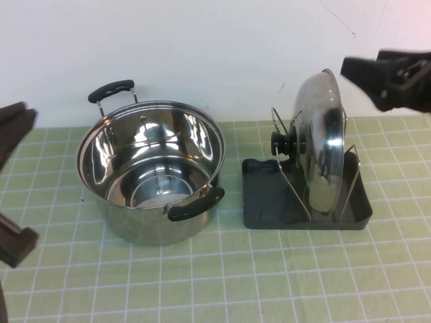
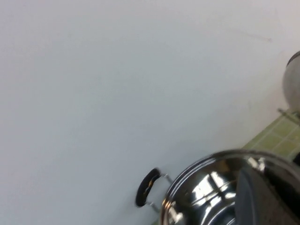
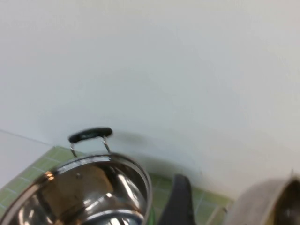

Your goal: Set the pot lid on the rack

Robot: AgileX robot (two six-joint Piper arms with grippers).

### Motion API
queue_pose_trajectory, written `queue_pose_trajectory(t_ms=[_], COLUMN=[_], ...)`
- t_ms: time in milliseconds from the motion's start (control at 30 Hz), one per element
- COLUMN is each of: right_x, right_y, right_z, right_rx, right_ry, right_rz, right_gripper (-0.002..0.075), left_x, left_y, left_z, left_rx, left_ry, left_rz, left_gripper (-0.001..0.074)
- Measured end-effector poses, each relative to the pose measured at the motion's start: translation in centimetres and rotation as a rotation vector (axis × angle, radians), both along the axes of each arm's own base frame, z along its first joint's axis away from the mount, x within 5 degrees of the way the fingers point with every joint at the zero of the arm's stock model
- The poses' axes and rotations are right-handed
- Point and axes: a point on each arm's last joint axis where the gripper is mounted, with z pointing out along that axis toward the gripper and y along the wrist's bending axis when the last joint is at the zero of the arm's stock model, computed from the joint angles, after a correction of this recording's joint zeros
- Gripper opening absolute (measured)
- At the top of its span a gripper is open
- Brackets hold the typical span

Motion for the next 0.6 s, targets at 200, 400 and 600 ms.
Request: queue_pose_trajectory(t_ms=[200, 400, 600], right_x=[-4.9, -9.8, -13.7], right_y=[-0.1, -0.5, -0.9], right_z=[4.6, 6.6, 9.1], right_rx=[-0.169, -0.299, -0.338], right_ry=[-0.179, -0.223, -0.367], right_rz=[0.106, 0.226, 0.246], right_gripper=[0.0314, 0.0034, 0.0006], left_x=[0.3, -0.1, -0.5], left_y=[1.8, 3.7, 4.2], left_z=[-1.3, -2.8, -3.5], left_rx=[0.146, 0.120, 0.017], left_ry=[0.110, 0.310, 0.420], left_rz=[0.184, 0.379, 0.465], left_gripper=[-0.0001, -0.0001, -0.0001])
